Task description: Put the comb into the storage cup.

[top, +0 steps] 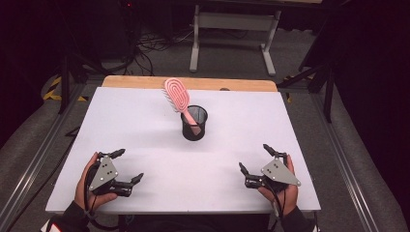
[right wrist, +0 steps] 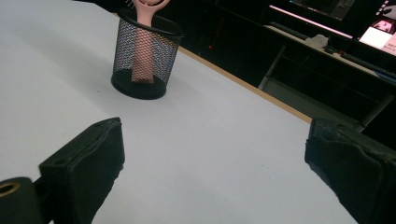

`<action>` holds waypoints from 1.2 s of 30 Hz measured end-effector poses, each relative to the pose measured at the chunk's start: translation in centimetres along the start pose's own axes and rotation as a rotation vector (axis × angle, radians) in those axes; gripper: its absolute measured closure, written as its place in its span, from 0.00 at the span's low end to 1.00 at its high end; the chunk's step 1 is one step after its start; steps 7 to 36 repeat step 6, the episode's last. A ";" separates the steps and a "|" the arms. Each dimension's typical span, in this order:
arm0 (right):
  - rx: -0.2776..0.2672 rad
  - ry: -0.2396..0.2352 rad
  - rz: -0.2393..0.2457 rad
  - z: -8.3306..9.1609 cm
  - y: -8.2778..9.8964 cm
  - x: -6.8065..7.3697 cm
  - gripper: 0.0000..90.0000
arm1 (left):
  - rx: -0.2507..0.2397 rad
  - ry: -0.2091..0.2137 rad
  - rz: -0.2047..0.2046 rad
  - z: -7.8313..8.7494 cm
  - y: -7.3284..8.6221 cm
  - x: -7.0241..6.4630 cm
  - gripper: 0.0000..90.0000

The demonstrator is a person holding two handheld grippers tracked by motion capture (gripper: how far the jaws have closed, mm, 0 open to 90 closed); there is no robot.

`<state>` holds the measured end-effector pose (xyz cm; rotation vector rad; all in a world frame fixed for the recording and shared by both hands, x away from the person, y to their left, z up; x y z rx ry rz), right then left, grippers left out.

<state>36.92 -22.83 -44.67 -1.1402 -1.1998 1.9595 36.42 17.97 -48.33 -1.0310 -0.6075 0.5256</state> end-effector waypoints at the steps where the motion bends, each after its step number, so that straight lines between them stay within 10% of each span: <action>1: -0.001 0.001 -0.001 0.0 0.0 -0.1 0.06 | 0.005 0.003 -0.001 0.0 0.0 0.0 0.05; 36: 0.000 -0.005 -0.022 -0.5 0.1 -0.3 0.06 | 0.007 0.002 0.010 -0.1 0.1 0.3 0.05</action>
Point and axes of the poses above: each handheld gripper's, and its own axes: z roughly backward along the jaws, y roughly out of its underside, x roughly to its left, the point moved 7 cm from there along -z, roughly forward along the jaws, and after that the axes turned 1 degree about z, right-handed, at the moved point
